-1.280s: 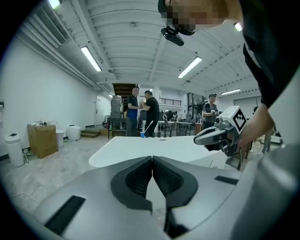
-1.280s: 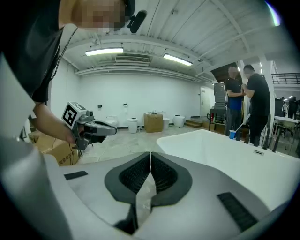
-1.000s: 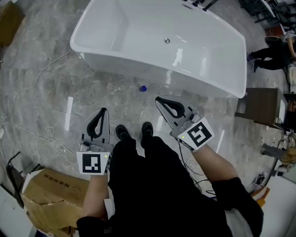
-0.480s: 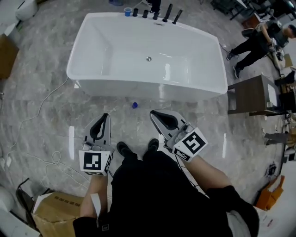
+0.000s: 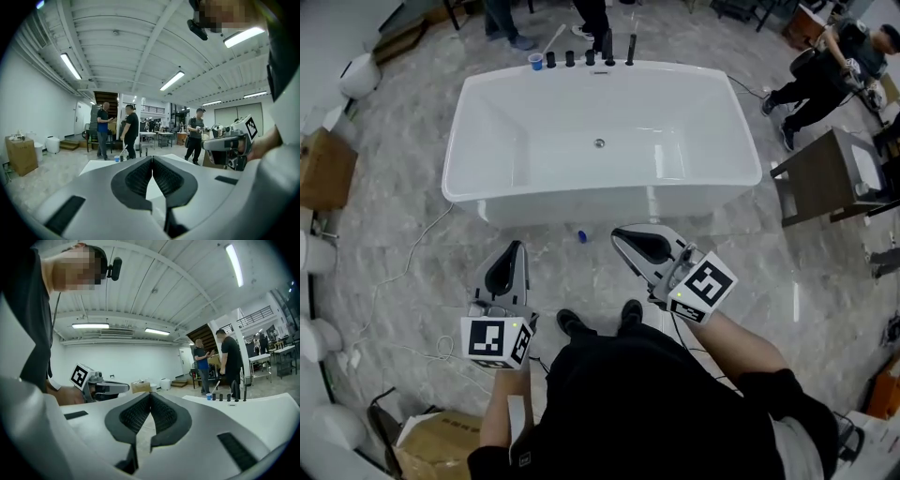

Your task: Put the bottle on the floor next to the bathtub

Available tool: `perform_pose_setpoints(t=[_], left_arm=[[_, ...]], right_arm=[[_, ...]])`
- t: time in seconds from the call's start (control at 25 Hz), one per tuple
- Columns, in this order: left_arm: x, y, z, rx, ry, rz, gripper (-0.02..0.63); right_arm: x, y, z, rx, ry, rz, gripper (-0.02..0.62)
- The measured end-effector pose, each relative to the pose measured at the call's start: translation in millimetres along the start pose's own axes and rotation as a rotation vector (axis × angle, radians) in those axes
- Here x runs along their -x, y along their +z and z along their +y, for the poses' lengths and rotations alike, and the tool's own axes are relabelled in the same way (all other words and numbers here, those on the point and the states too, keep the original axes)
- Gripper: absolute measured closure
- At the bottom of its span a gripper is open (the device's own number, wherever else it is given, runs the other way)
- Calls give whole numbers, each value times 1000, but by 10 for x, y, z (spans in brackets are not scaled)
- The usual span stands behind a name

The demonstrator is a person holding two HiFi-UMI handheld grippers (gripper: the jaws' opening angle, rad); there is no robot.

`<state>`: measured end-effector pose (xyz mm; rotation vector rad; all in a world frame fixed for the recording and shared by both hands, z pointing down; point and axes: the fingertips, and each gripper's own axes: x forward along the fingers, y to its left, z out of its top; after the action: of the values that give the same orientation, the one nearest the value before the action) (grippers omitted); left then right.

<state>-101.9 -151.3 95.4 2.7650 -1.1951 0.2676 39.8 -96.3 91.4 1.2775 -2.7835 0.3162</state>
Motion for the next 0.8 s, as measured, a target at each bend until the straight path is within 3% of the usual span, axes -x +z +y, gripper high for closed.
perform_pose_setpoints(t=[0.32,0.48,0.8], left_arm=[[-264,385,-719,-28,2,-45,590],[-253,503,-940,-55,-26,-42,589],[-186,737,-772,-79,-57,-64,589]], right_arm=[[686,185,-271,-23,36,-29,568],[896,365,-302,-17,13,-53,568],[915,677,-344,-17,-79,-147,568]])
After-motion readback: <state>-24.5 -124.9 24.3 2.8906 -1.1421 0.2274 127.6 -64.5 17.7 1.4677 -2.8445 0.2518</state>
